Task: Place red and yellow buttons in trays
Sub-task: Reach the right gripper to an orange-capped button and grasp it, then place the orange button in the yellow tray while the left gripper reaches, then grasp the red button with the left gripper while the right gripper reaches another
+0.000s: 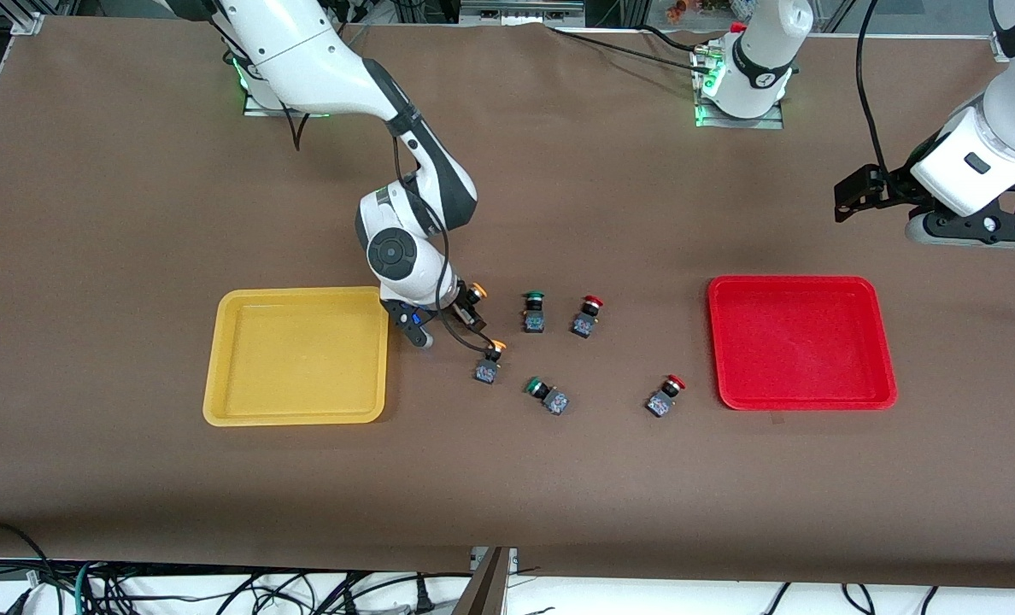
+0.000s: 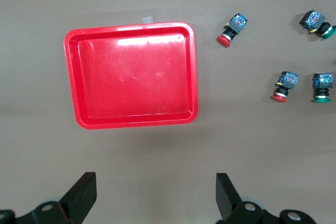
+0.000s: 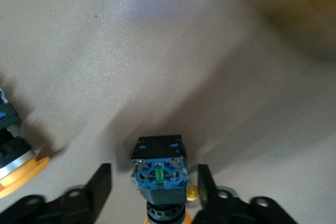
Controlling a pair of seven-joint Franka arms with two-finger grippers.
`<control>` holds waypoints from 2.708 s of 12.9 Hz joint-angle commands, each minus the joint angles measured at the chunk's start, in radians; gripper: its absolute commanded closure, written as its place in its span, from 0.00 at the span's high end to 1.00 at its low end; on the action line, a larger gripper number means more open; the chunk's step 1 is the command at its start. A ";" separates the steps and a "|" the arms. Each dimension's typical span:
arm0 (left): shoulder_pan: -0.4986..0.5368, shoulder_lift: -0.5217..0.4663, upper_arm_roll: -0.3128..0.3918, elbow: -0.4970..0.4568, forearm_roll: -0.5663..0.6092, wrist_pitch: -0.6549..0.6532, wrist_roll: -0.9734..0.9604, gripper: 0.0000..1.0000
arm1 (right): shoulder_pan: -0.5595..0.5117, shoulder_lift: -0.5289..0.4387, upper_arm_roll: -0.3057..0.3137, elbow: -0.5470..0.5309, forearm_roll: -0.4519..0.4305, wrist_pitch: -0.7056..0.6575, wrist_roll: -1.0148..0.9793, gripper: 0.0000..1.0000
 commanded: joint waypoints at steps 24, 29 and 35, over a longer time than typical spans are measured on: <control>-0.140 0.740 -0.047 0.056 0.077 1.033 0.345 1.00 | -0.107 -0.024 -0.326 0.220 0.142 -0.482 -0.673 0.93; -0.137 0.773 -0.077 0.053 -0.044 1.063 0.356 1.00 | -0.052 0.131 -0.174 0.400 0.139 -0.241 -0.467 0.93; -0.146 0.793 -0.077 0.052 -0.050 1.063 0.356 1.00 | 0.096 0.251 -0.157 0.400 0.137 0.107 -0.338 0.93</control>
